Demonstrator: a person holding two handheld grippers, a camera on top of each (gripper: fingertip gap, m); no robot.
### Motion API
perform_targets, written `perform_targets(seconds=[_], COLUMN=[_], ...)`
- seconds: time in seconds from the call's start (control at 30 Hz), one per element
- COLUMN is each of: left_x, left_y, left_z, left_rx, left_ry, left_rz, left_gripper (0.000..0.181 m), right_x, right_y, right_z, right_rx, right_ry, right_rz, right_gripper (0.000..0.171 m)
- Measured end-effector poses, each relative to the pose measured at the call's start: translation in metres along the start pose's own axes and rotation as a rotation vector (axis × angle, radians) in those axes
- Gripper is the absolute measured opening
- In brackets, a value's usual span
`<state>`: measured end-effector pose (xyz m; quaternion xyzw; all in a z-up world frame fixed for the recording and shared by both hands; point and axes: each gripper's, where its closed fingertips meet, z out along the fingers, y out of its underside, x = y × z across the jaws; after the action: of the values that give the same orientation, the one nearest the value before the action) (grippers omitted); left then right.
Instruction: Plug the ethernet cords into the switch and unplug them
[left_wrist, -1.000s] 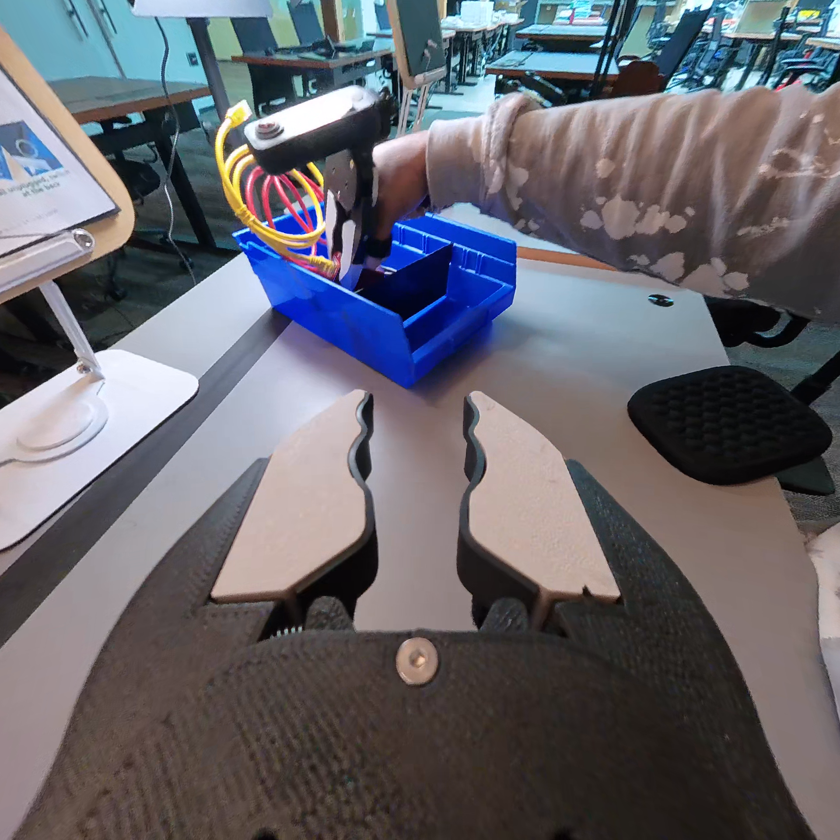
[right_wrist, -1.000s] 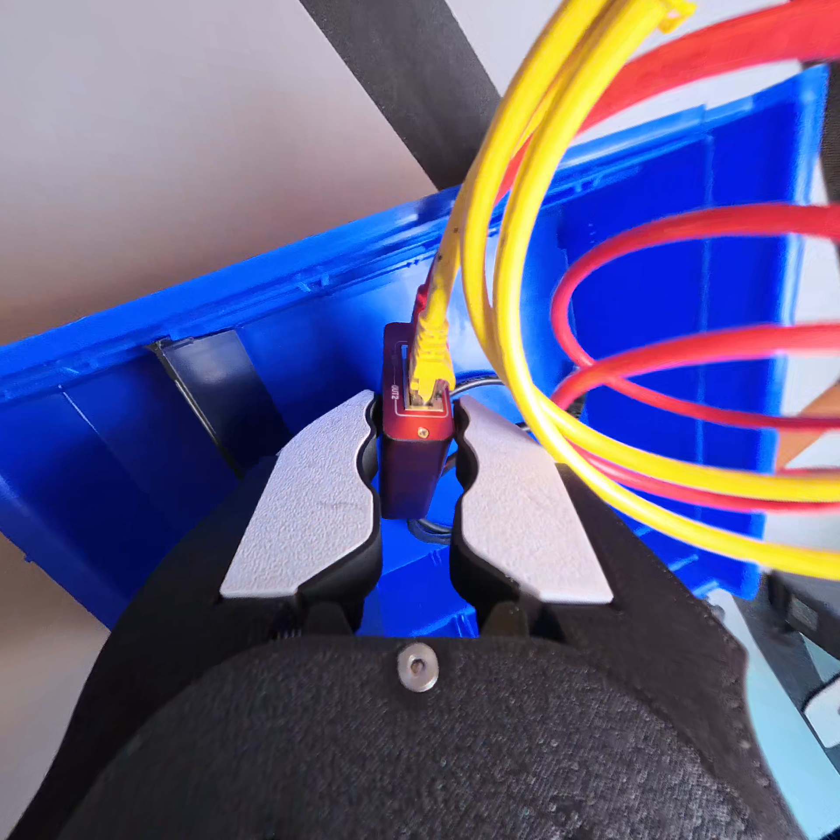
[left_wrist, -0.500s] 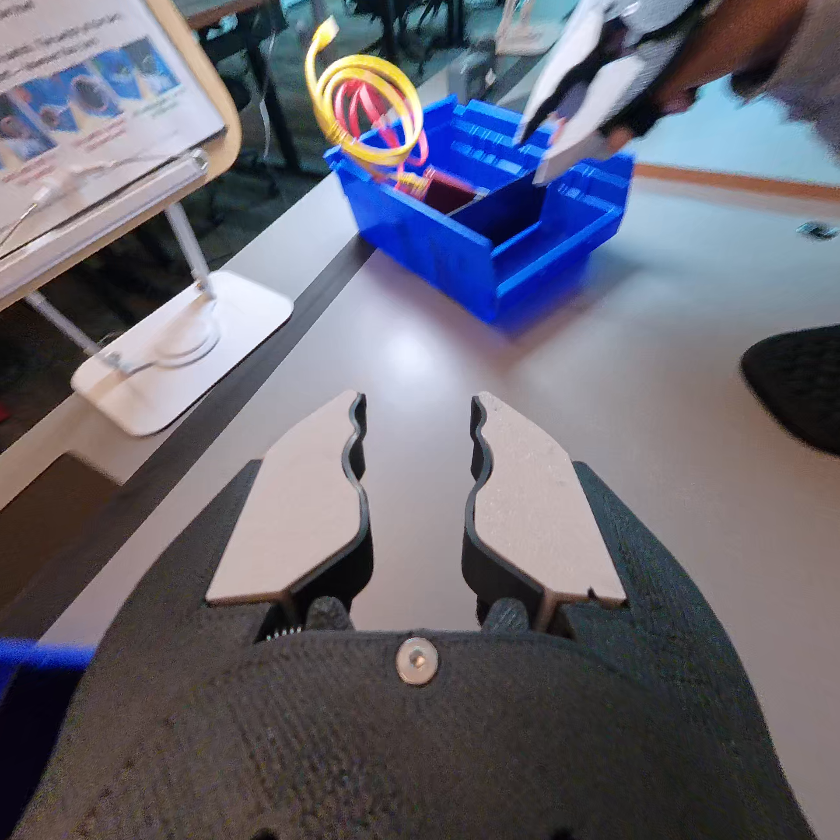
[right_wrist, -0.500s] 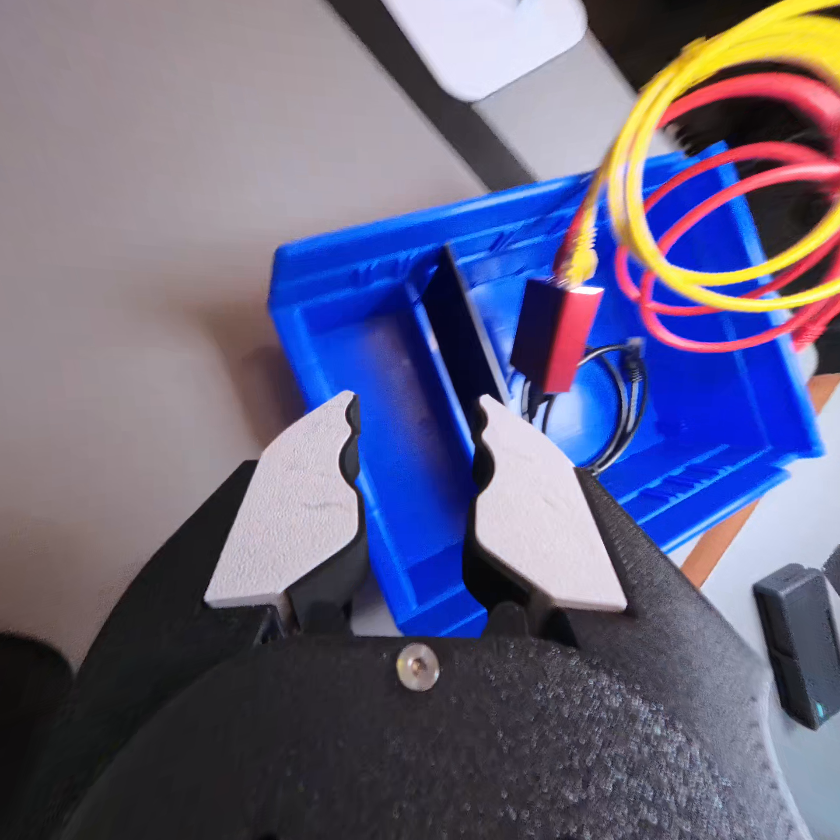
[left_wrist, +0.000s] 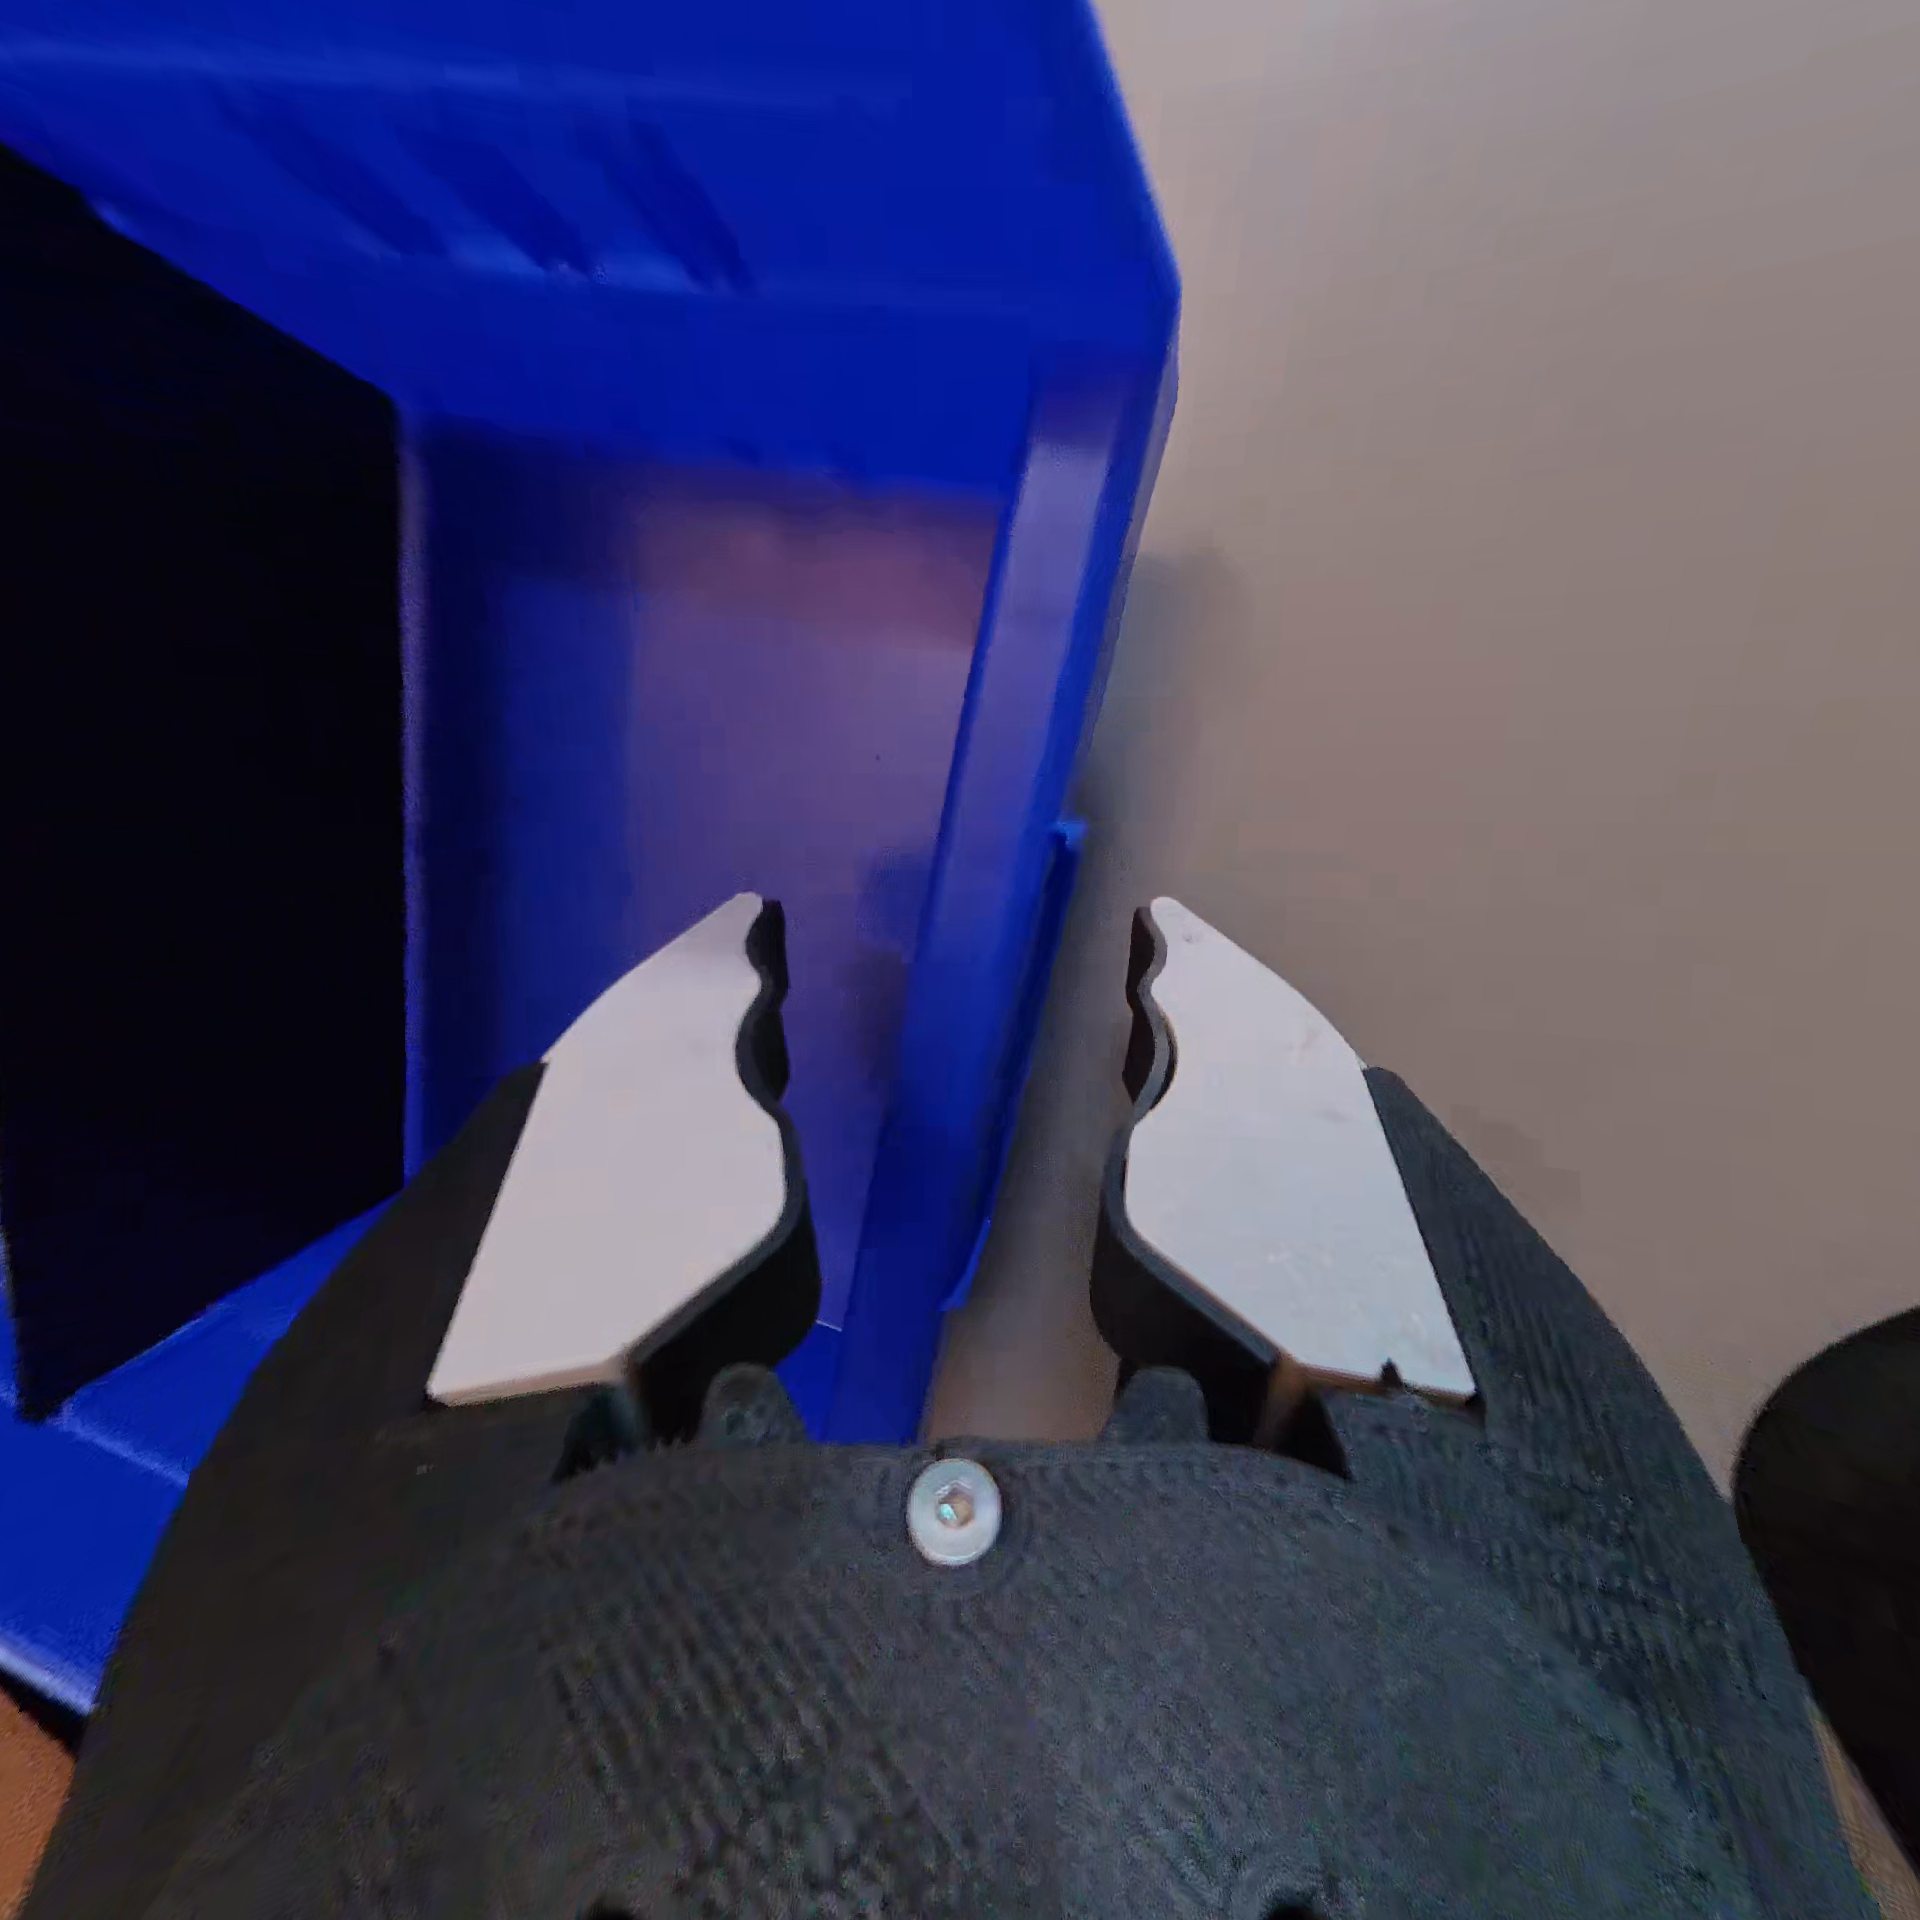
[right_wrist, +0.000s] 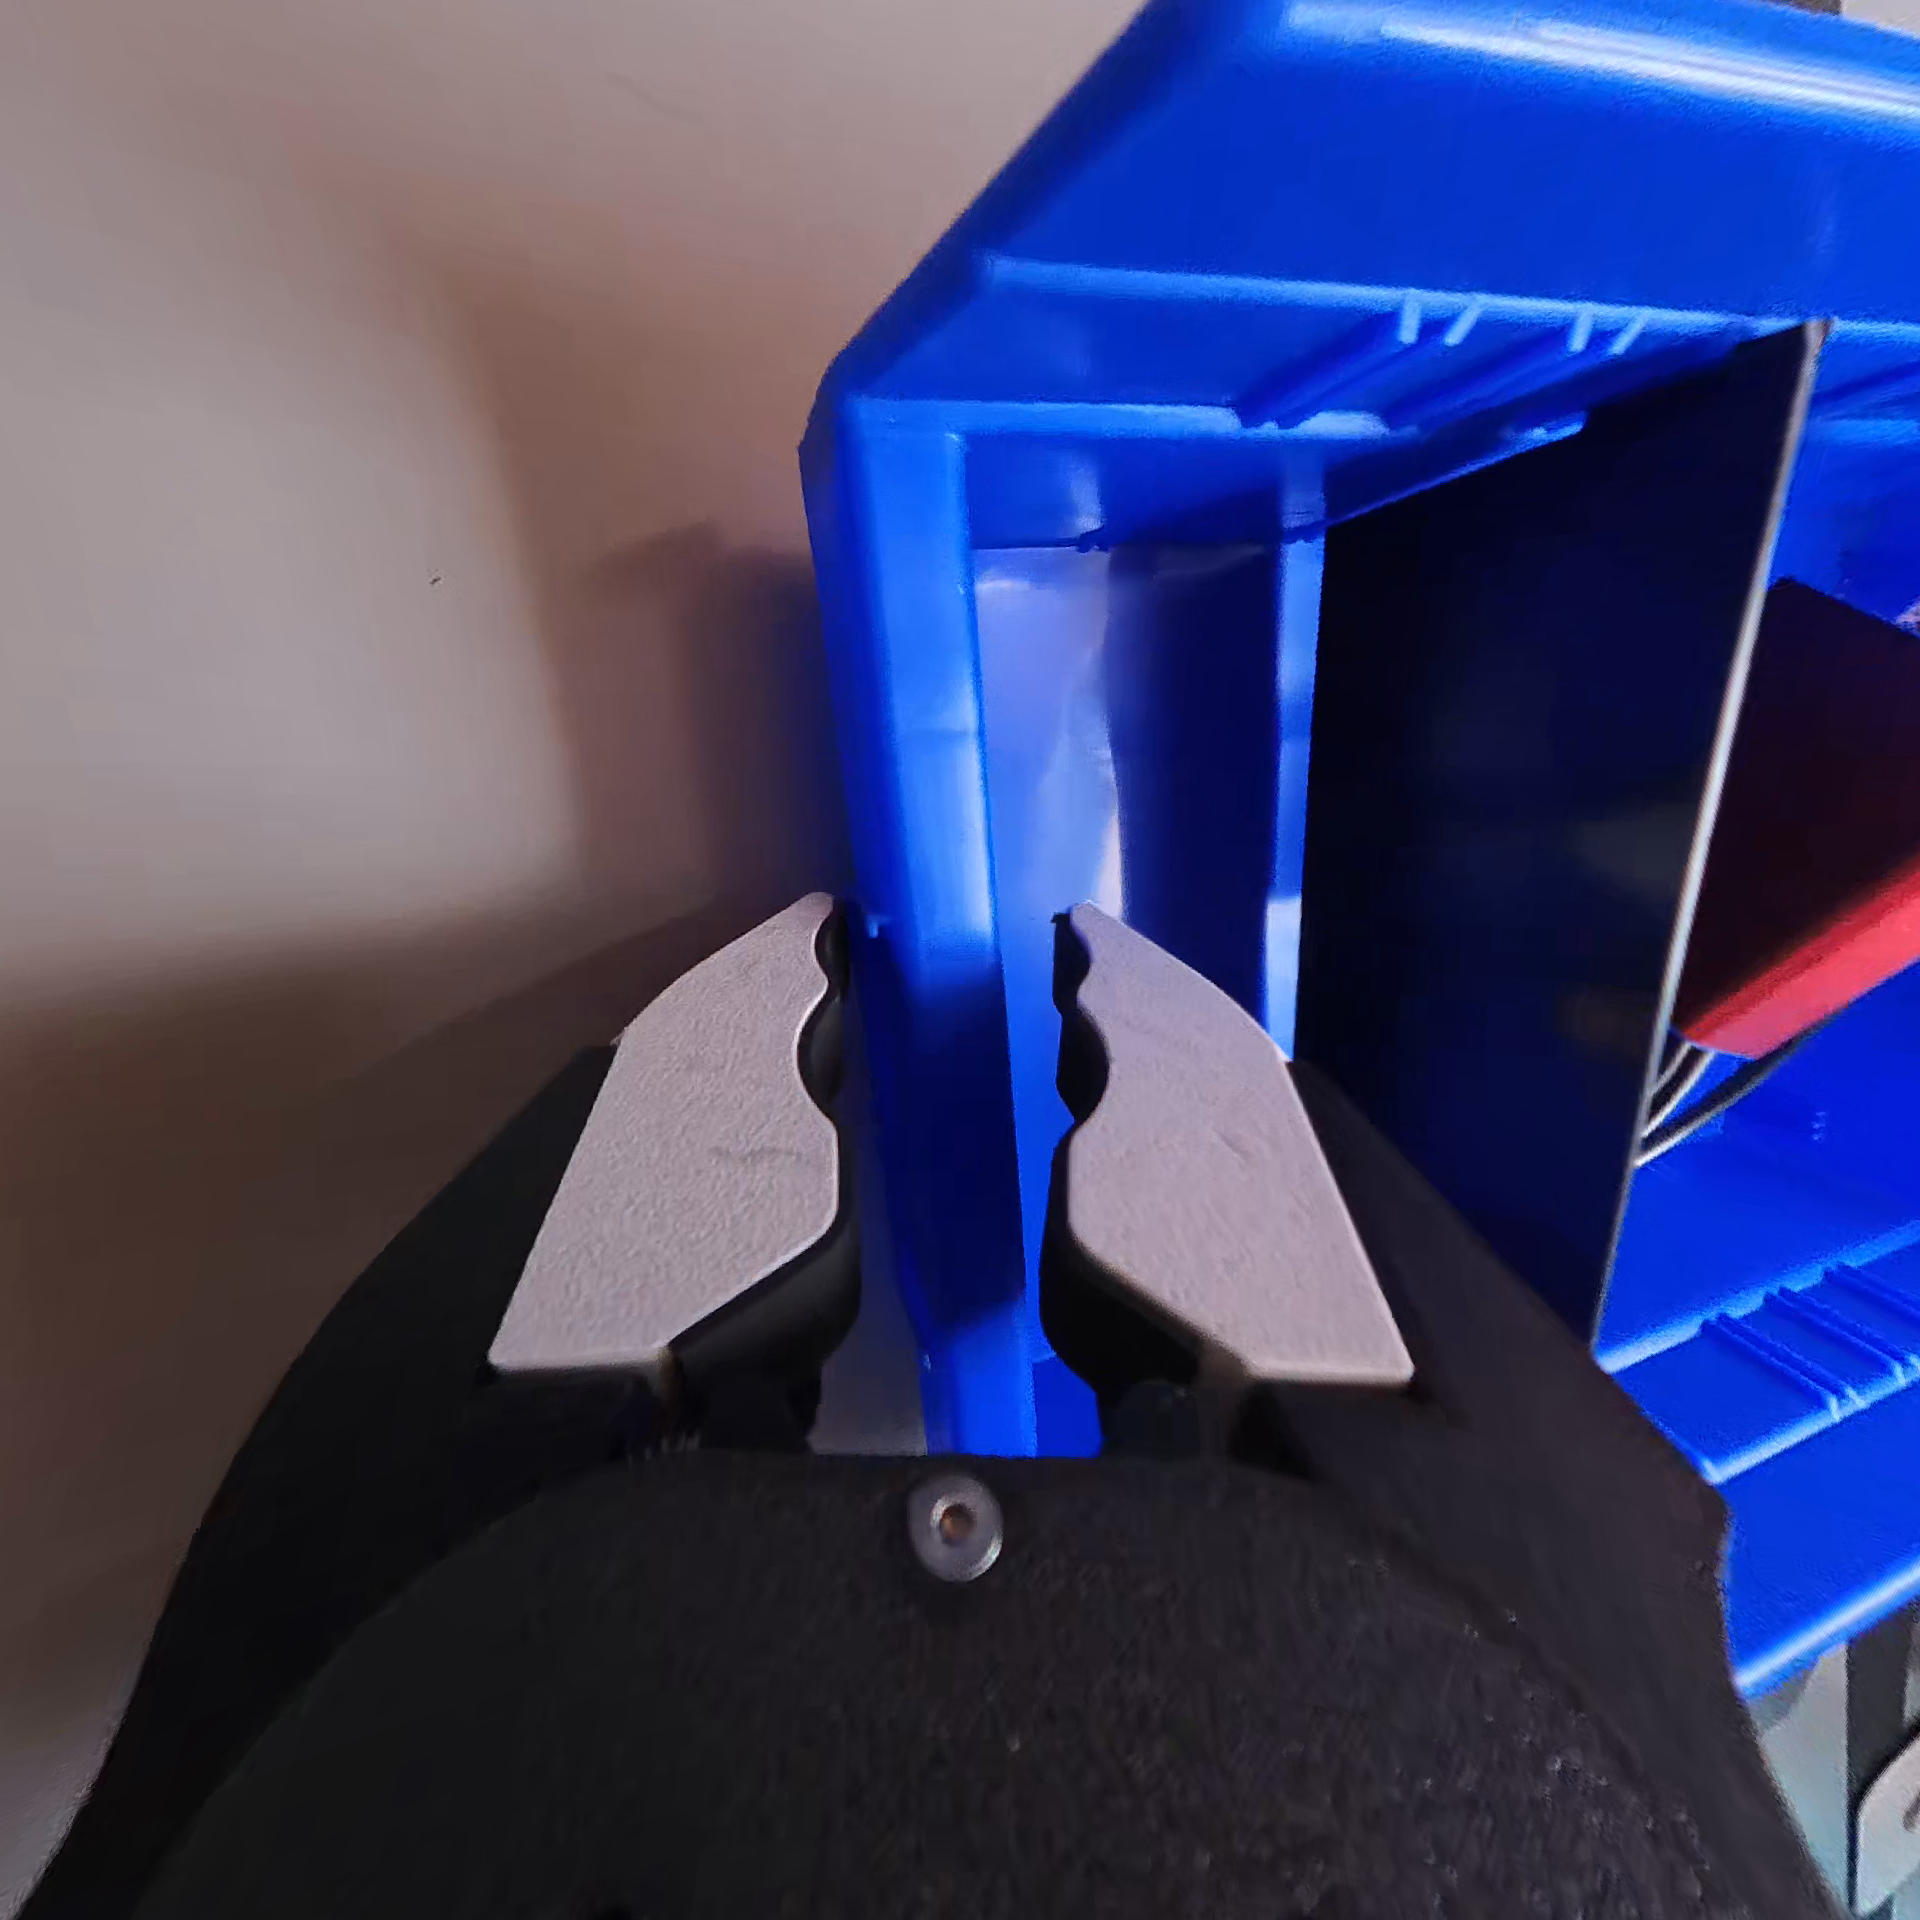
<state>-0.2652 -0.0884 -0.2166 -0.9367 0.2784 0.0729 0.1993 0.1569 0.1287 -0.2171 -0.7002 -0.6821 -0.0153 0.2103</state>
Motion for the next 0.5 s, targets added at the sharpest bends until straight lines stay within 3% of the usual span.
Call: perform_targets(seconds=[0.1, 0.2, 0.37, 0.5], left_x=[0.000, 0.009, 0.021, 0.057], left_y=[-0.001, -0.011, -0.030, -0.055], left_z=[0.011, 0.016, 0.019, 0.019], left_rx=[-0.017, 0.011, 0.039, 0.072], left_ry=[0.013, 0.074, 0.069, 0.106], left_rz=[0.037, 0.094, 0.161, 0.278], left_gripper=[0.046, 0.028, 0.026, 0.026], right_x=[-0.004, -0.004, -0.009, -0.038], right_y=[-0.003, -0.003, -0.006, -0.018], right_z=[0.001, 0.001, -0.001, -0.007], right_rx=[0.012, 0.021, 0.037, 0.063], right_ry=[0.003, 0.036, 0.070, 0.071], right_rz=[-0.041, -0.069, -0.119, -0.229], right_gripper=[0.026, 0.027, 0.027, 0.028])
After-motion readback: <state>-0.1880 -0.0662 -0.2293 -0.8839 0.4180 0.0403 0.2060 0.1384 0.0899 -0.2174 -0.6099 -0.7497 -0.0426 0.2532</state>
